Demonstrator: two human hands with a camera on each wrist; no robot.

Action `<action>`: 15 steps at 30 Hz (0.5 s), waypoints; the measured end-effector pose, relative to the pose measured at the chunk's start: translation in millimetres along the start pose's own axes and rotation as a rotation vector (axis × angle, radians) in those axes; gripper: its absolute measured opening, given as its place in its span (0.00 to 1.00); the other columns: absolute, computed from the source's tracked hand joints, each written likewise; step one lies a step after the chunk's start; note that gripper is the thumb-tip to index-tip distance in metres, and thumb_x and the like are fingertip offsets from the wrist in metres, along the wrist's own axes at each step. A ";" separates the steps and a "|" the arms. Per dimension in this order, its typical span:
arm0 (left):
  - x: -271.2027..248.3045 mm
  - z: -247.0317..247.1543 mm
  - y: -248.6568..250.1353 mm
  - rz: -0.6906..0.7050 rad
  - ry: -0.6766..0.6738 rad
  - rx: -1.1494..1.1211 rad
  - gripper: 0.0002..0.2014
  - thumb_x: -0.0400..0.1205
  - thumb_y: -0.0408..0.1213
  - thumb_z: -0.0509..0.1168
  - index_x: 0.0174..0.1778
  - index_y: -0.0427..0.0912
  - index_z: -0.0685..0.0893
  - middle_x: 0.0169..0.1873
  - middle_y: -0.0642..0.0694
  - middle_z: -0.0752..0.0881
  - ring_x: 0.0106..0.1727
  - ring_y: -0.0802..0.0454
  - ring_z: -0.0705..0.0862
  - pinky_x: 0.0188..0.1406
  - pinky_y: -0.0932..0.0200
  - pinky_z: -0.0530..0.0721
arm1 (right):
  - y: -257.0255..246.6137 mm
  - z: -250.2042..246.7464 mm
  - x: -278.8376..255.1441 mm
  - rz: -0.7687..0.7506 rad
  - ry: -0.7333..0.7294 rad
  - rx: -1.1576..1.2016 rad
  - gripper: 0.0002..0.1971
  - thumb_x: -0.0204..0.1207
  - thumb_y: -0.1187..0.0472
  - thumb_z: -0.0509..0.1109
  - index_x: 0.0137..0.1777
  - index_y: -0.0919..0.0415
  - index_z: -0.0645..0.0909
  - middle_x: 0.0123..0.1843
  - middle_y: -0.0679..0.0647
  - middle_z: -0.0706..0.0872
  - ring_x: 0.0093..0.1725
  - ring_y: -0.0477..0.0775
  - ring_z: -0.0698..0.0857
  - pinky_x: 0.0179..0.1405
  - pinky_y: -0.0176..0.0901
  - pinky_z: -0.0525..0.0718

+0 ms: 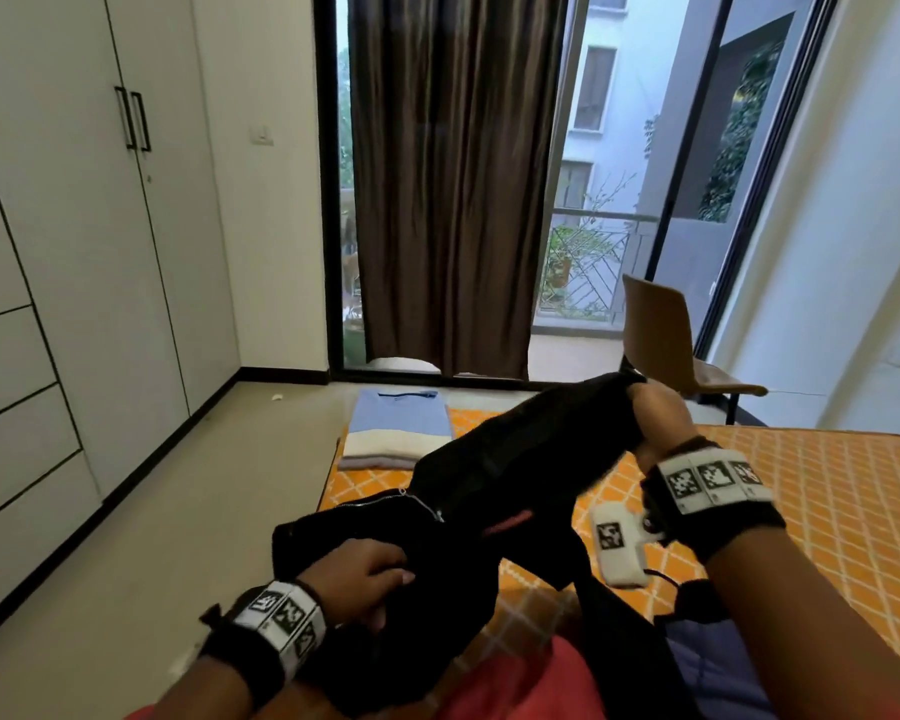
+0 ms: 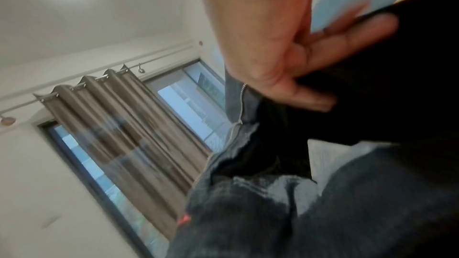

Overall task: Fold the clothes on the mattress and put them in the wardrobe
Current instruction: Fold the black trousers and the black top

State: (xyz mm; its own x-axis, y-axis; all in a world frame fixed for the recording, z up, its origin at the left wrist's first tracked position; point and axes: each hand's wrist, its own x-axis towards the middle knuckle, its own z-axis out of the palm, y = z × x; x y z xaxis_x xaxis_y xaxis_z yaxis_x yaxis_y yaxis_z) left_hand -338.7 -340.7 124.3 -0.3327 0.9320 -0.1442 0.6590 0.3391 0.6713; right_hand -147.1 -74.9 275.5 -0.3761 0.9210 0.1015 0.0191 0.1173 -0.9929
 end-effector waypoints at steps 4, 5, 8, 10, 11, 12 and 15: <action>-31.4 24.0 -5.7 0.232 -0.018 -0.228 0.05 0.84 0.42 0.66 0.46 0.55 0.88 0.37 0.48 0.90 0.39 0.56 0.88 0.43 0.62 0.83 | 24.6 -49.2 -34.6 -0.015 -0.025 -0.191 0.08 0.74 0.70 0.63 0.47 0.58 0.80 0.44 0.65 0.84 0.42 0.62 0.83 0.41 0.55 0.80; -32.4 32.2 -6.4 0.263 0.072 -0.245 0.04 0.82 0.41 0.68 0.48 0.54 0.87 0.40 0.52 0.89 0.41 0.60 0.87 0.46 0.62 0.83 | 35.4 -62.3 -47.1 0.007 -0.052 -0.201 0.09 0.77 0.73 0.62 0.48 0.58 0.77 0.40 0.65 0.81 0.35 0.59 0.80 0.33 0.50 0.75; -8.9 58.7 -15.2 0.280 0.331 -0.085 0.18 0.74 0.44 0.73 0.59 0.62 0.80 0.57 0.63 0.81 0.62 0.65 0.79 0.64 0.58 0.78 | 74.3 -100.0 -76.7 0.113 -0.147 -0.268 0.13 0.81 0.75 0.59 0.54 0.55 0.74 0.35 0.66 0.78 0.28 0.56 0.74 0.26 0.46 0.69; 18.7 77.4 -15.7 0.156 0.294 0.198 0.31 0.74 0.44 0.73 0.74 0.58 0.71 0.72 0.56 0.70 0.78 0.57 0.65 0.80 0.48 0.64 | 102.5 -119.7 -85.5 0.164 -0.162 -0.353 0.16 0.81 0.76 0.58 0.57 0.53 0.74 0.40 0.70 0.82 0.30 0.60 0.77 0.28 0.49 0.71; 31.3 85.7 -14.5 0.064 0.262 0.362 0.36 0.76 0.44 0.72 0.79 0.56 0.65 0.77 0.54 0.64 0.82 0.52 0.58 0.84 0.41 0.54 | 119.3 -129.8 -86.6 0.169 -0.141 -0.417 0.17 0.81 0.77 0.58 0.58 0.54 0.74 0.43 0.70 0.83 0.32 0.61 0.78 0.31 0.51 0.72; 40.8 91.1 -11.4 -0.024 0.248 0.481 0.39 0.77 0.43 0.70 0.83 0.57 0.58 0.80 0.53 0.58 0.84 0.48 0.55 0.84 0.37 0.48 | 135.8 -139.3 -88.2 0.191 -0.124 -0.504 0.17 0.80 0.78 0.57 0.59 0.57 0.75 0.45 0.70 0.84 0.34 0.62 0.79 0.34 0.52 0.72; 58.7 97.1 -8.6 -0.155 0.283 0.503 0.41 0.79 0.34 0.66 0.84 0.59 0.53 0.75 0.46 0.69 0.70 0.43 0.77 0.69 0.45 0.75 | 186.0 -164.5 -87.9 0.270 -0.167 -0.690 0.29 0.77 0.81 0.58 0.62 0.43 0.76 0.45 0.66 0.84 0.38 0.63 0.81 0.43 0.56 0.76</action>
State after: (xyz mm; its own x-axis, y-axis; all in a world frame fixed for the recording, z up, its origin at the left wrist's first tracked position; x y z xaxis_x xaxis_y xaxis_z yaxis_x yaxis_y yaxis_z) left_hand -298.4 -276.5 39.5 -0.5715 0.8200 0.0325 0.8041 0.5516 0.2217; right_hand 41.9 -72.9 92.0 -0.4103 0.8887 -0.2049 0.6848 0.1518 -0.7127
